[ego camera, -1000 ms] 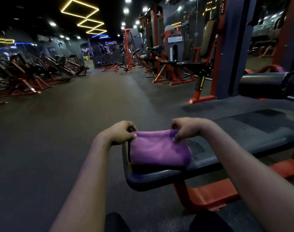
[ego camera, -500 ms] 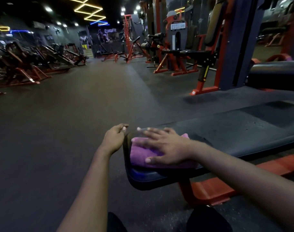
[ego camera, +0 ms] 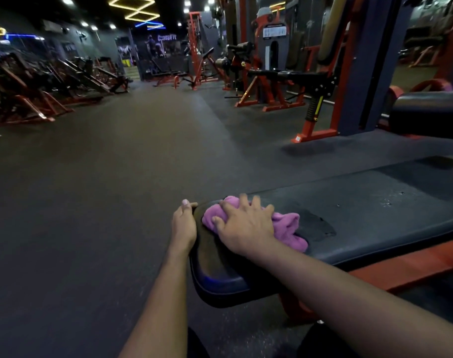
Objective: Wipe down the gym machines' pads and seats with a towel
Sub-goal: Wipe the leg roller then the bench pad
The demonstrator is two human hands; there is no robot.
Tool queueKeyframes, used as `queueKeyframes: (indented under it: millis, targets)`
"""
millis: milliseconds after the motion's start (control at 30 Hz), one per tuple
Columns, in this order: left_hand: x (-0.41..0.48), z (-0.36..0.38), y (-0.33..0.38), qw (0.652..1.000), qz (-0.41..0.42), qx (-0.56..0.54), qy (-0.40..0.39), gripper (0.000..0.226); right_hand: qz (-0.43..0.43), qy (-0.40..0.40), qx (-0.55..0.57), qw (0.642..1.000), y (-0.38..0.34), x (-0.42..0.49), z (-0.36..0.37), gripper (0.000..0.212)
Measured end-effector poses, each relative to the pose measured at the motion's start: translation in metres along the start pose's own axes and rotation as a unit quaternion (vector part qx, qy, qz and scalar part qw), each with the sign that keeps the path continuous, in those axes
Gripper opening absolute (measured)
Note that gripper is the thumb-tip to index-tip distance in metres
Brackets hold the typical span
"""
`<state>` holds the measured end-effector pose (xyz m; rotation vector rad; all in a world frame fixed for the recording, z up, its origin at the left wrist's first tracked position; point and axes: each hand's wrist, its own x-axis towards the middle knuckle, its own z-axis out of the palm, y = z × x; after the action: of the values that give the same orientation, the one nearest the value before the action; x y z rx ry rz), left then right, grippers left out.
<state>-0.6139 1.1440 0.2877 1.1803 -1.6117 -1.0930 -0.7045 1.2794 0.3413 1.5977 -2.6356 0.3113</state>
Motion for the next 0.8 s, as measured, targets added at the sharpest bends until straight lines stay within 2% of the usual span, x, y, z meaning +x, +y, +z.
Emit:
queueKeyframes:
  millis: [67,200,267,367,567,800]
  targets:
    - [-0.001,-0.001,0.0,1.0,0.002,-0.003,0.003,0.05,0.005,-0.027,-0.006,1.0,-0.002,0.004,-0.006,0.055]
    - [0.003,0.001,-0.003,1.0,0.009,-0.005,0.007,0.048,-0.079,-0.12,-0.008,0.99,0.035,-0.019,-0.038,0.07]
    - [0.006,0.001,-0.006,1.0,0.013,-0.007,0.012,0.048,-0.111,-0.098,-0.007,0.989,0.046,-0.04,-0.037,0.072]
    - [0.009,0.004,-0.009,1.0,0.016,-0.004,0.008,0.048,-0.131,-0.041,0.061,0.989,0.03,-0.051,-0.016,0.068]
    - [0.012,0.002,-0.013,1.0,0.015,0.011,0.002,0.053,-0.126,0.011,0.041,0.991,0.013,0.004,0.005,0.048]
    - [0.008,0.002,-0.008,1.0,0.011,0.006,0.01,0.052,-0.052,-0.013,0.044,0.998,0.001,0.08,0.008,0.045]
